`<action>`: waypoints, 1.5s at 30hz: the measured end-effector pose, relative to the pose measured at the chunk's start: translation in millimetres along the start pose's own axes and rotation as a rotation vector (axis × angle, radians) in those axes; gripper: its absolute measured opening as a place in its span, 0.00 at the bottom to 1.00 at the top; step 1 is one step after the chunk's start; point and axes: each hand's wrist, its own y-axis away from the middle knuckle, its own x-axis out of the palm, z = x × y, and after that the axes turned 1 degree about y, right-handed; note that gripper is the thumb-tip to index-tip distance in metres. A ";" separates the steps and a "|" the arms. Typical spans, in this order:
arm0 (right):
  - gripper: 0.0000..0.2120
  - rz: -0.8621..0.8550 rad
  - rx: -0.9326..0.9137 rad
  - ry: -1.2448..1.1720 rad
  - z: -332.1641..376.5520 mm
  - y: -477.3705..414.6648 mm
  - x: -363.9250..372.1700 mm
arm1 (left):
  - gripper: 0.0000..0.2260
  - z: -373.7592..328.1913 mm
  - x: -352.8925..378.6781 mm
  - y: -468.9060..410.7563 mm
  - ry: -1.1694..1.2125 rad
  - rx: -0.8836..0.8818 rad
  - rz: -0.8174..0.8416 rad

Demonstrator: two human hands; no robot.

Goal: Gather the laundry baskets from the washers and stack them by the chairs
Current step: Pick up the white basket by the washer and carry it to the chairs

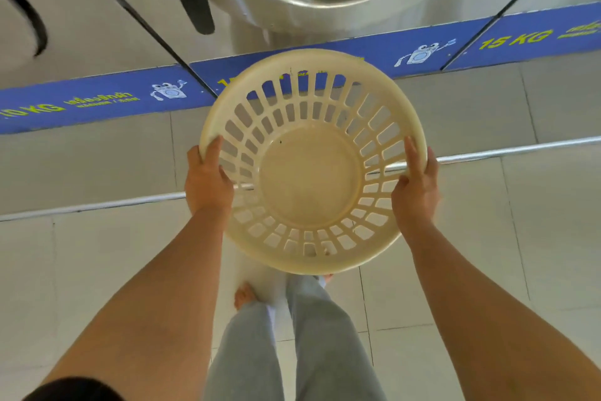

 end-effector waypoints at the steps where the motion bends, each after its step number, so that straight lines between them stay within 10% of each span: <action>1: 0.34 0.000 -0.017 0.006 8.6 9.7 -4.0 | 0.26 7.9 -11.5 8.0 0.008 -0.022 -0.009; 28: 0.36 0.239 -0.693 0.203 263.7 386.5 88.7 | 0.27 401.8 -284.4 270.2 0.195 -0.670 -0.275; 45: 0.33 0.518 -1.095 0.359 547.5 522.5 285.5 | 0.27 631.1 -380.5 228.0 0.334 -1.093 -0.532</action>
